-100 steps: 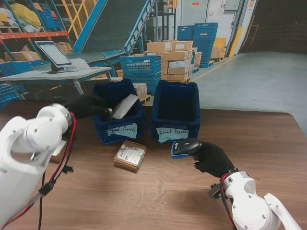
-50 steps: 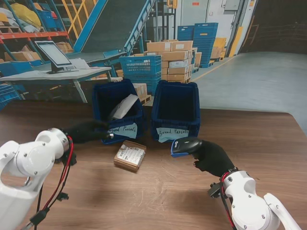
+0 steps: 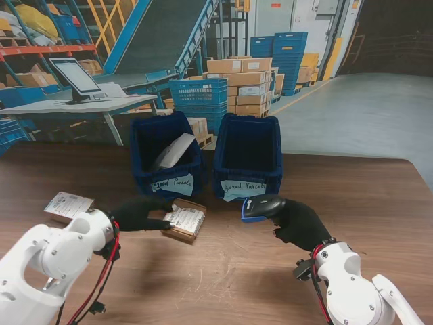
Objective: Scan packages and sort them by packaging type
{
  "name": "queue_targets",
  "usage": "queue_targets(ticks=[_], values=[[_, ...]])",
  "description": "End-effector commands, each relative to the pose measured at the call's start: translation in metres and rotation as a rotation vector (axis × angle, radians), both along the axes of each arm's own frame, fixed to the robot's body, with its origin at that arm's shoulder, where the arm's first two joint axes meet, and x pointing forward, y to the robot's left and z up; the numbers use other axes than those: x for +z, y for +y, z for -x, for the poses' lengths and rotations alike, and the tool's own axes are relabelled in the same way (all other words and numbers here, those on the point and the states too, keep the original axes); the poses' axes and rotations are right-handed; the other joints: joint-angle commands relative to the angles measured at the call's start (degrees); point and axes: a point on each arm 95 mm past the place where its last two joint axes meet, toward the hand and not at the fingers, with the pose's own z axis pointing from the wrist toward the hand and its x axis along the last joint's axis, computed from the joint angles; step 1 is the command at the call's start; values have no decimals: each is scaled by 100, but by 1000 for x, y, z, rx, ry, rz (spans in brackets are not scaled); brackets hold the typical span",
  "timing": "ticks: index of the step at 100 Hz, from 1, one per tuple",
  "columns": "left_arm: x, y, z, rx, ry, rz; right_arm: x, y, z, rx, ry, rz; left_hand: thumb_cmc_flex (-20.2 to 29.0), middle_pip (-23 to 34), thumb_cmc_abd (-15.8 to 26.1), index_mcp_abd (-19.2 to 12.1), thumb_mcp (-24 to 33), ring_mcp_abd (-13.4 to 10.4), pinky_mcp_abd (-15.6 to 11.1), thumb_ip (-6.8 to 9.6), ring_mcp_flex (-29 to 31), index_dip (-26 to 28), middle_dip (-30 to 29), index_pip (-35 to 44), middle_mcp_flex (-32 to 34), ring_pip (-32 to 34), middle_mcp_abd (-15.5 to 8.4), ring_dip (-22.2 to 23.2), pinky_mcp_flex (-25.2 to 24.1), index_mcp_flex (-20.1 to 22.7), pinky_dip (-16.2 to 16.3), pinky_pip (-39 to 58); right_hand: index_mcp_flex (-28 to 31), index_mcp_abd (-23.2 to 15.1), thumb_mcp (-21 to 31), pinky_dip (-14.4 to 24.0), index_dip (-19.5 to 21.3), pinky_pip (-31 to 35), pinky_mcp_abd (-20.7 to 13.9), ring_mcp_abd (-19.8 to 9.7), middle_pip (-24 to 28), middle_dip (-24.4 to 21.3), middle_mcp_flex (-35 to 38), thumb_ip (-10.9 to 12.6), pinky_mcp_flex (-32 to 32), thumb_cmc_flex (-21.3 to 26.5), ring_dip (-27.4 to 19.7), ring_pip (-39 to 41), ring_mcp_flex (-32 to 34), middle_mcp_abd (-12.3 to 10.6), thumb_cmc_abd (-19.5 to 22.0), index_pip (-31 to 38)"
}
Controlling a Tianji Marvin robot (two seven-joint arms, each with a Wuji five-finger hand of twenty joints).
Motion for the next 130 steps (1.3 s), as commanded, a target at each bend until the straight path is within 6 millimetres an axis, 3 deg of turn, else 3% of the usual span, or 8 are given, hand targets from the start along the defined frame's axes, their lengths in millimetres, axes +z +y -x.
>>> queue_targets(ticks=[1,24,81,130], values=[[-14,-3,1,-10,33,-14,1,4,3,9,8,-12,108,-69,172,71,-216,69,-95,198,-277,-47,-100,-93,-285,-156,21,-91,-115,-197,-50,-201,418,-303,540,135,168,165,-12,108,-66,39,106,46,87,507,111,45,137,10,273,216],[-35,-11,-12,-47,14,-68,-2,2,3,12,19,-17,88,-97,174,76,-191,-57,-157,201,-400,-49,-162,-84,-404,-255,9,-231,-134,-290,-118,-308,418,-302,540,137,168,168,-14,106,-69,40,102,49,84,509,112,44,138,13,271,216],[-73,-29,-42,-48,27,-42,-5,0,4,25,42,-18,115,13,103,26,41,-103,-178,194,-366,-23,-183,116,-308,-214,-3,-345,-117,-182,-182,-383,418,-301,541,139,169,164,-6,108,-70,41,101,49,79,506,115,46,133,15,269,215],[-81,-26,-32,-65,136,-19,-5,-1,2,28,40,-16,218,-41,216,8,-25,-53,-194,172,-428,-41,-226,177,-362,-237,-1,-367,-148,-230,-190,-485,418,-301,539,135,169,160,-10,107,-64,42,105,49,74,508,111,45,130,8,277,215]])
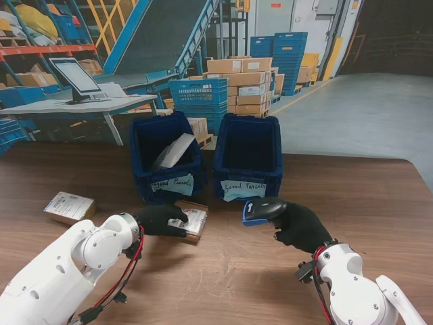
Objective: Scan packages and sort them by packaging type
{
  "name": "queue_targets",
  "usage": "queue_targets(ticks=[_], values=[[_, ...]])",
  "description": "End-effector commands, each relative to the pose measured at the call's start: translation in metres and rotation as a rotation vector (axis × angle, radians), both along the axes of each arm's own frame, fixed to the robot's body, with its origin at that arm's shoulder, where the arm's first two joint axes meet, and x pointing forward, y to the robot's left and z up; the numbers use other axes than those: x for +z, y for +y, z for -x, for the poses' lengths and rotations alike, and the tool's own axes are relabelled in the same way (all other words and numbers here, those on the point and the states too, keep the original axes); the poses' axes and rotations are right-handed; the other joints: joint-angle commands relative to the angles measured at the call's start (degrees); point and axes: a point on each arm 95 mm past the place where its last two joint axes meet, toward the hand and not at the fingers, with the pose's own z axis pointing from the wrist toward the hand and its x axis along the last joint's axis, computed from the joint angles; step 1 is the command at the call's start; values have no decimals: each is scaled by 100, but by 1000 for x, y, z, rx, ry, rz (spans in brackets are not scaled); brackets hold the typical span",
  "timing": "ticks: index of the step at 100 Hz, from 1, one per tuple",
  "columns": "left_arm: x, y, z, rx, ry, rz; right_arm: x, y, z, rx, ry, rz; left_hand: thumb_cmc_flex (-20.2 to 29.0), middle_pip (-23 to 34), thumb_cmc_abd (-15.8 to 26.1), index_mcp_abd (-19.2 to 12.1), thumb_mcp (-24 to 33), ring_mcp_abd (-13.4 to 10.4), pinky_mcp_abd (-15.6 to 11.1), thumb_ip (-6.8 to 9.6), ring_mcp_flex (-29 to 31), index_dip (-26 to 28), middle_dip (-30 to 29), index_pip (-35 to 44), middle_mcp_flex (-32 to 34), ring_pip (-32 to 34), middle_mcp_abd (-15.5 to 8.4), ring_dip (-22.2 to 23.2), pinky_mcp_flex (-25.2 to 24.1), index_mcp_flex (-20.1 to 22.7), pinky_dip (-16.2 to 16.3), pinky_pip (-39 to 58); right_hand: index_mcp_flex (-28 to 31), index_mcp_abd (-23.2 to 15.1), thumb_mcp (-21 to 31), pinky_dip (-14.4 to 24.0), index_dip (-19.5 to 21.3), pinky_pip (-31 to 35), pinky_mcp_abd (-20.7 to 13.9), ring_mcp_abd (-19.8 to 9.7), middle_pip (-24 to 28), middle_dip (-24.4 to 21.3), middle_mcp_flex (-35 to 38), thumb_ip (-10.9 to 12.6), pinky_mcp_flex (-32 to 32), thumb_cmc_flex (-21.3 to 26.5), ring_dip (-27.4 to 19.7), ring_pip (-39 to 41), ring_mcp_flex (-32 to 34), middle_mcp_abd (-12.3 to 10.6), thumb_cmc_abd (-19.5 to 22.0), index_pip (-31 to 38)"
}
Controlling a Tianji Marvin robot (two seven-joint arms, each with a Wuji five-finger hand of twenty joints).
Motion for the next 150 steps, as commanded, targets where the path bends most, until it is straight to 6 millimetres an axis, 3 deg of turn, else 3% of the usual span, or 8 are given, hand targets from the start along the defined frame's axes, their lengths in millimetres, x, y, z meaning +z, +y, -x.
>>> queue_targets(ticks=[1,51,66,76,106,137,144,150], values=[[-9,-2,11,-14,47,2,0,3,1,15,4,-5,46,161,221,6,-37,-56,-66,171,-111,16,43,89,26,-85,33,11,-82,-104,-29,-153,418,-301,532,134,169,159,-13,107,-63,40,105,49,73,507,111,45,130,8,275,215],[3,-10,33,-12,39,92,0,6,2,16,-4,-8,231,186,276,20,-214,-32,-54,192,-40,1,49,82,116,-39,61,34,-12,-37,24,-149,419,-290,526,131,168,151,-12,105,-69,39,96,47,66,509,112,41,131,12,275,210],[11,-13,34,3,-40,148,0,6,2,16,-3,-8,375,382,203,-187,-129,-38,-56,192,370,136,119,471,654,148,44,137,173,525,77,5,419,-290,524,133,169,154,-9,112,-68,42,99,47,67,513,117,41,128,16,278,210],[17,-16,35,17,-125,157,0,6,2,17,-3,-11,346,420,135,-150,-73,-13,4,192,524,135,125,556,747,227,51,181,228,574,100,119,419,-290,524,130,169,154,-13,120,-69,43,95,46,64,519,121,41,125,18,273,210],[17,-15,26,-7,-226,-5,-1,6,1,-1,-19,-32,-512,3,-226,140,485,-12,-74,115,-383,-204,-52,-191,-410,-196,23,-55,-179,-517,-124,-171,406,-260,540,131,168,163,10,123,-62,45,102,44,95,521,126,48,138,25,265,201],[1,-15,13,-28,-241,-121,-2,4,0,-1,-10,-34,-330,-746,-561,645,-136,-67,-156,-13,-1112,-666,-391,-1336,-1342,-511,73,-368,-349,-1572,-234,-677,414,-252,542,124,173,163,15,120,-62,50,101,36,94,516,134,50,140,31,269,201],[-1,-16,9,-28,-237,-139,-2,4,-1,1,-7,-35,-340,-934,-725,735,-5,-39,-152,-63,-1173,-716,-376,-1418,-1399,-520,116,-428,-331,-1690,-247,-721,414,-252,542,124,173,168,15,122,-61,51,102,37,102,520,136,52,143,35,269,201],[-3,-17,6,-31,-235,-161,-2,5,-2,5,-4,-35,-591,-1077,-926,797,547,-26,-150,-169,-1239,-799,-274,-1417,-1457,-512,154,-507,-330,-1794,-245,-750,412,-246,542,123,173,165,19,119,-61,52,105,37,96,523,137,52,141,33,270,199]])
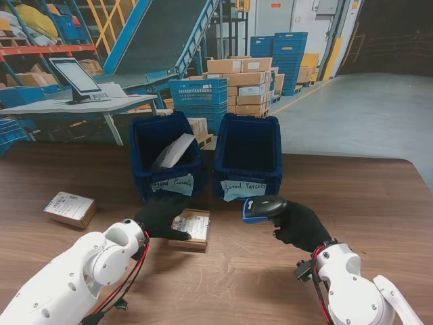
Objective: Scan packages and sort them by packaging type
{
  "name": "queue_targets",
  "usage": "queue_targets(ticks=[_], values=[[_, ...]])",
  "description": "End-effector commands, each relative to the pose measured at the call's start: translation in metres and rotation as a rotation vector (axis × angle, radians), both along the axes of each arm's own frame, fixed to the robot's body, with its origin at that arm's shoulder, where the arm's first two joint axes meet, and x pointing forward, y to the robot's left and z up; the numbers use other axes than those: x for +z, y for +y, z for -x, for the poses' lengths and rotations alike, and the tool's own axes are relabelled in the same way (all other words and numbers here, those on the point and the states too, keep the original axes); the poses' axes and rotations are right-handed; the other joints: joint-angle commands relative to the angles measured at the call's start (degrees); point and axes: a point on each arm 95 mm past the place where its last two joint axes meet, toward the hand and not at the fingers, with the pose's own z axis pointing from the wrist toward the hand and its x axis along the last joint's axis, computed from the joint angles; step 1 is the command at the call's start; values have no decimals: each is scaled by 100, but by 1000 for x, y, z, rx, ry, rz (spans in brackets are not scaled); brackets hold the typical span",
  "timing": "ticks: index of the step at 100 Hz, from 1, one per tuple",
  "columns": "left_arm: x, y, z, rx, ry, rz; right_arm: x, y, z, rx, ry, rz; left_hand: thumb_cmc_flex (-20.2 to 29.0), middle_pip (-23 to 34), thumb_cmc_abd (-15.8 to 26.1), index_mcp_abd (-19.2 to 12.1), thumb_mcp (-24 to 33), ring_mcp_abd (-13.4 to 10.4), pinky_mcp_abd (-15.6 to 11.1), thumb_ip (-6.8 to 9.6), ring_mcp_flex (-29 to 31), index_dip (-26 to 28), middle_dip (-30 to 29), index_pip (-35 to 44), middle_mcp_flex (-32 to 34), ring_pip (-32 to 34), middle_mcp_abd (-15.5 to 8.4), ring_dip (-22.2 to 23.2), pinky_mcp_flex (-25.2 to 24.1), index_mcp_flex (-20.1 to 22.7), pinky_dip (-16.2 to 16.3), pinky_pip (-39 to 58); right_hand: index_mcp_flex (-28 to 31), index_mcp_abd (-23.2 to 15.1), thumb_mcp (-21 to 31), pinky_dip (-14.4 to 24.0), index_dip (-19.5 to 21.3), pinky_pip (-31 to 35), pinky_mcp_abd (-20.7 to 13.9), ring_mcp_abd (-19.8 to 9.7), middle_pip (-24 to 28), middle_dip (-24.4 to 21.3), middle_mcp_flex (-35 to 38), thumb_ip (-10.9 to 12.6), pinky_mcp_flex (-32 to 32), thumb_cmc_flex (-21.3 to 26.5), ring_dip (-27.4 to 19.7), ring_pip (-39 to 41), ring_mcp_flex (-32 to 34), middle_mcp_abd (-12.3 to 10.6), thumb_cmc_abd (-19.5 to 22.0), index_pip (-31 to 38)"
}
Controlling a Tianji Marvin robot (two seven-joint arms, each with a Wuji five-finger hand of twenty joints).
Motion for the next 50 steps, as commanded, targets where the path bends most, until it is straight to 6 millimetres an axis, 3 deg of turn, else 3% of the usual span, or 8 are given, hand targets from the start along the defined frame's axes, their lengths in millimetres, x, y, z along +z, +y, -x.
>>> queue_targets(ticks=[1,8,50], values=[[0,-3,-4,0,14,-25,0,4,0,15,13,-6,-234,-230,-219,214,287,-21,-25,-228,-210,-97,32,-96,-236,-90,110,-110,-66,-250,-104,-197,412,-252,539,122,173,164,5,116,-60,51,105,37,95,522,136,51,140,32,269,198],[-3,-3,-8,1,6,-40,-1,4,0,19,14,-7,-399,-319,-407,246,652,-20,-23,-293,-232,-131,27,-93,-239,-93,126,-133,-69,-300,-115,-201,412,-251,537,121,174,164,-1,118,-63,51,102,36,96,523,137,50,139,32,269,197],[-12,-7,-21,6,111,-96,-1,4,0,28,21,-6,-595,-659,-521,572,866,-12,-57,-372,-540,-360,-369,-173,-375,-218,378,-330,-167,-541,-283,-385,423,-229,543,124,177,165,12,122,-66,62,114,34,91,529,147,48,141,39,258,197]])
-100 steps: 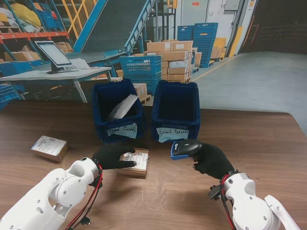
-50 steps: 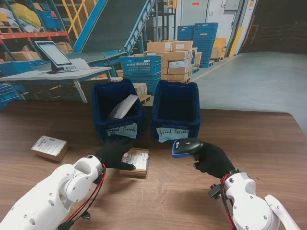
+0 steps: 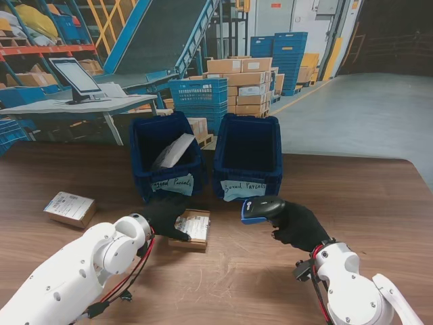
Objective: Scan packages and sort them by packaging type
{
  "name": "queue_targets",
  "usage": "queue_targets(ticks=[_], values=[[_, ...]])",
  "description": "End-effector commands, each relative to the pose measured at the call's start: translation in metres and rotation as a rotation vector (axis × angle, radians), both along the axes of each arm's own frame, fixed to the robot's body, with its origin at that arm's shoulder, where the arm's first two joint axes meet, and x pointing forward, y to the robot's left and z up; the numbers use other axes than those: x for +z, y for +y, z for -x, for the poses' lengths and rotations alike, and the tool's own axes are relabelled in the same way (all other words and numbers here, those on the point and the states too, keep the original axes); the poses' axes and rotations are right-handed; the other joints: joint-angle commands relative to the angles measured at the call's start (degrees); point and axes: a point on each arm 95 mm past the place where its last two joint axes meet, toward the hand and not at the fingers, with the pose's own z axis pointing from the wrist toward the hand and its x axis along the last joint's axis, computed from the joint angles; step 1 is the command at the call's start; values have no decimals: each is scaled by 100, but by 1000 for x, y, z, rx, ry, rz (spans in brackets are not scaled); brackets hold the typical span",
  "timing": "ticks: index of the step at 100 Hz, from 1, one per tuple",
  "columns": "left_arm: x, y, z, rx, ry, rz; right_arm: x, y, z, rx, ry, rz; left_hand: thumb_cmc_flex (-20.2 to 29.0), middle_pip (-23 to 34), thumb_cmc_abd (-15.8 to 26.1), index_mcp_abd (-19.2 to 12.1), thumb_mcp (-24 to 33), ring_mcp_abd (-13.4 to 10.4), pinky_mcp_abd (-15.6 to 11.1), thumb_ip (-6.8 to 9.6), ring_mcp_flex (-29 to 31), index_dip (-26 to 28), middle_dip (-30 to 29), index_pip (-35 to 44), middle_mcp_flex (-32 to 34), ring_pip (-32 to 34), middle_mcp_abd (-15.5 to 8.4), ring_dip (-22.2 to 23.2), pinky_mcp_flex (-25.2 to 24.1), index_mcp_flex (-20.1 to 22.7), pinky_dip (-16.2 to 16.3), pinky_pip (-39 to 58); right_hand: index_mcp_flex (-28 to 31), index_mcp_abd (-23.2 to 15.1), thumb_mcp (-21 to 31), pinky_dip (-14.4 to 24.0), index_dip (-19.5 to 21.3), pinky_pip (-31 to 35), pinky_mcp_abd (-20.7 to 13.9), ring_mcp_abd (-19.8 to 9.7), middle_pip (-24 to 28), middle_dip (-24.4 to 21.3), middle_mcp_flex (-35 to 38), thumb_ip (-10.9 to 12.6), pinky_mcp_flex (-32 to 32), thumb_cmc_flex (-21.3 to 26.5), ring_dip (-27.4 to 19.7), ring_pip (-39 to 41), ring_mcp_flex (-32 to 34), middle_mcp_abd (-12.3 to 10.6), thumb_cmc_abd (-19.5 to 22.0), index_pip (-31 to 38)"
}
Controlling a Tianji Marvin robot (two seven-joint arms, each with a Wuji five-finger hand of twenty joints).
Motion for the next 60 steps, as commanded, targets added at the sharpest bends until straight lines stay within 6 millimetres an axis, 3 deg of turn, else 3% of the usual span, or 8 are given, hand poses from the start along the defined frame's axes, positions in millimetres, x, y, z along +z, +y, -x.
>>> queue_targets(ticks=[1,39,60], values=[[-2,0,-2,5,44,3,1,3,2,14,8,-7,-198,-184,-160,205,188,-7,-14,-138,-357,-139,-214,-126,-254,-146,167,-115,-99,-354,-137,-234,423,-230,541,127,176,170,12,119,-68,60,111,33,100,526,146,49,143,38,259,197],[-14,-4,-11,35,81,-23,-1,3,1,29,16,-9,-143,-246,-269,328,289,26,-19,-143,-461,-272,-608,-161,-315,-151,317,-183,-111,-538,-183,-276,427,-243,551,127,183,164,12,121,-71,66,118,35,92,527,152,49,147,33,255,192],[-18,-5,-15,27,88,-54,-2,3,0,36,22,-8,-238,-216,-563,325,709,42,-3,-195,-449,-398,-740,-142,-308,-130,322,-195,-108,-524,-195,-254,427,-243,554,122,185,156,2,120,-71,67,122,37,84,523,152,49,151,37,253,190]])
